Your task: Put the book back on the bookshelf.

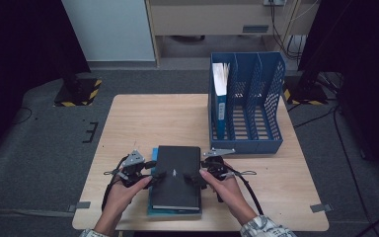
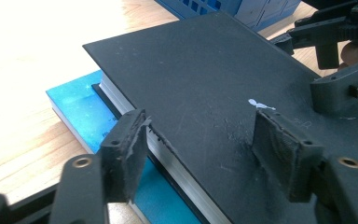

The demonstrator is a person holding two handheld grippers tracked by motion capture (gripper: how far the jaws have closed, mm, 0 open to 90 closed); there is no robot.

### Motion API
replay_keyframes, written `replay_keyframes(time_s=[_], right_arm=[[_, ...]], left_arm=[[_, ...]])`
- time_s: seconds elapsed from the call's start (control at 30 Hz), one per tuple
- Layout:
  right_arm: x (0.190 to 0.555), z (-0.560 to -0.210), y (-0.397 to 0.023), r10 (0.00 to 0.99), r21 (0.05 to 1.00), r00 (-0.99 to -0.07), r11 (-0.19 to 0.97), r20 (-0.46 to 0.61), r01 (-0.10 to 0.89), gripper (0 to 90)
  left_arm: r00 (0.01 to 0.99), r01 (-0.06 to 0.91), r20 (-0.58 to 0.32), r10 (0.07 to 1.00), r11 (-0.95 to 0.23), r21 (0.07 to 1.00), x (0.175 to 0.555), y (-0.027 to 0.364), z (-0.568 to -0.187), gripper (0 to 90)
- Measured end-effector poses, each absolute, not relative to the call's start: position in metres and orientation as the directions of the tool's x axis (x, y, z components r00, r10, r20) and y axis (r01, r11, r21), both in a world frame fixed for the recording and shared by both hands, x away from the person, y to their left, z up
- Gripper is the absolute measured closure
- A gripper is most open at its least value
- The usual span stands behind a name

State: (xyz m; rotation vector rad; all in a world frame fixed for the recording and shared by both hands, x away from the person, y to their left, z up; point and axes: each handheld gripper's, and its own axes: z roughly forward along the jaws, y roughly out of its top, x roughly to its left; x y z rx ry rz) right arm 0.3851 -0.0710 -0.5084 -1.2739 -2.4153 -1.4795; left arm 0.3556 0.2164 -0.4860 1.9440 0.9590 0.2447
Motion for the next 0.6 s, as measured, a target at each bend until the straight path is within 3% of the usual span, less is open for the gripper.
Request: replay_keyframes(time_s=[0.6], right_arm=[[0.394, -0.518, -0.075, 0.578, 0.682, -0.631, 0.167, 0.517, 0.712, 0.0]], left_arm=[[0.672, 0.598, -0.315, 0.671, -0.241, 0.764, 0.369, 0.212, -0.493, 19.2]])
